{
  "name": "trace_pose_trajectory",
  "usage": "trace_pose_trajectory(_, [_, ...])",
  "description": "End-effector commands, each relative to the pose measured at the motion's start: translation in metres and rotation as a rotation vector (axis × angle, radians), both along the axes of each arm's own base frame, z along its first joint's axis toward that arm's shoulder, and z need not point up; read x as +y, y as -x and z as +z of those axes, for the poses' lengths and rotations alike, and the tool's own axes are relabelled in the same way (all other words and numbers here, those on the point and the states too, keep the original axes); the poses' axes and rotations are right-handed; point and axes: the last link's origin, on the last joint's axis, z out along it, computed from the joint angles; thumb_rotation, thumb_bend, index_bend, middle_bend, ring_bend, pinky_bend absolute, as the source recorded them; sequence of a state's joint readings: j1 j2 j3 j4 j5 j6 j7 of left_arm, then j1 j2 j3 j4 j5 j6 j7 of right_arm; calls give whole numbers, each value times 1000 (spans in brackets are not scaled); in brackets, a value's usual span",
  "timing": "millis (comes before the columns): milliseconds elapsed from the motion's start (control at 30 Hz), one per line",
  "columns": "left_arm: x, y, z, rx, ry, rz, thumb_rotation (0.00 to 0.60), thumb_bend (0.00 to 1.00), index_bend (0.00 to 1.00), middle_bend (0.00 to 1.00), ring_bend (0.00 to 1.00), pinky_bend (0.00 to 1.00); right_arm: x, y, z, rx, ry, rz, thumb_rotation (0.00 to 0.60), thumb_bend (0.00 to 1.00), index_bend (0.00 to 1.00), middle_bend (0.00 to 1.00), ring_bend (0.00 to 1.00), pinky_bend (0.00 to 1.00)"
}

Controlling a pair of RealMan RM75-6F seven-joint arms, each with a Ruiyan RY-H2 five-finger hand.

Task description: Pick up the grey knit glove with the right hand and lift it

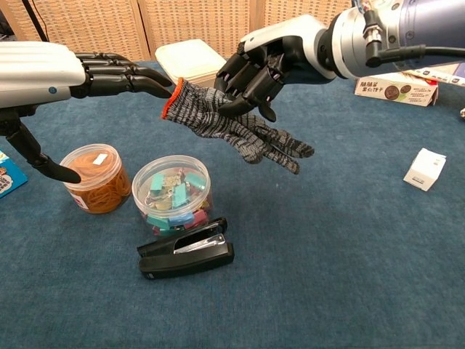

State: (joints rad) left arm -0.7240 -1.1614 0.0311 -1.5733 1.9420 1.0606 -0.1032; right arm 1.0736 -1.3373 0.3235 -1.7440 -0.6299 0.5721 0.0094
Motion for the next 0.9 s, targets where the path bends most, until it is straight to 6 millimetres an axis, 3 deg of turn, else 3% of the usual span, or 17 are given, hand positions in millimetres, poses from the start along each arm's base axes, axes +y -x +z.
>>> trace_pose_trajectory(33, [0, -2, -2, -1, 5, 1, 600, 0, 0, 0, 0, 0, 1, -3, 2, -12, -13, -4, 600, 501, 577, 556, 481, 661])
trace_pose_trajectory(533, [-2, 7, 7, -20, -23, 1, 600, 0, 0, 0, 0, 0, -1, 4, 12, -16, -68, -29, 600, 514, 581, 557, 482, 661])
trace_pose_trajectory(900, [-3, 3, -5, -5, -1, -17, 600, 0, 0, 0, 0, 0, 0, 3, 12, -43, -108, -44, 600, 514, 581, 557, 481, 661])
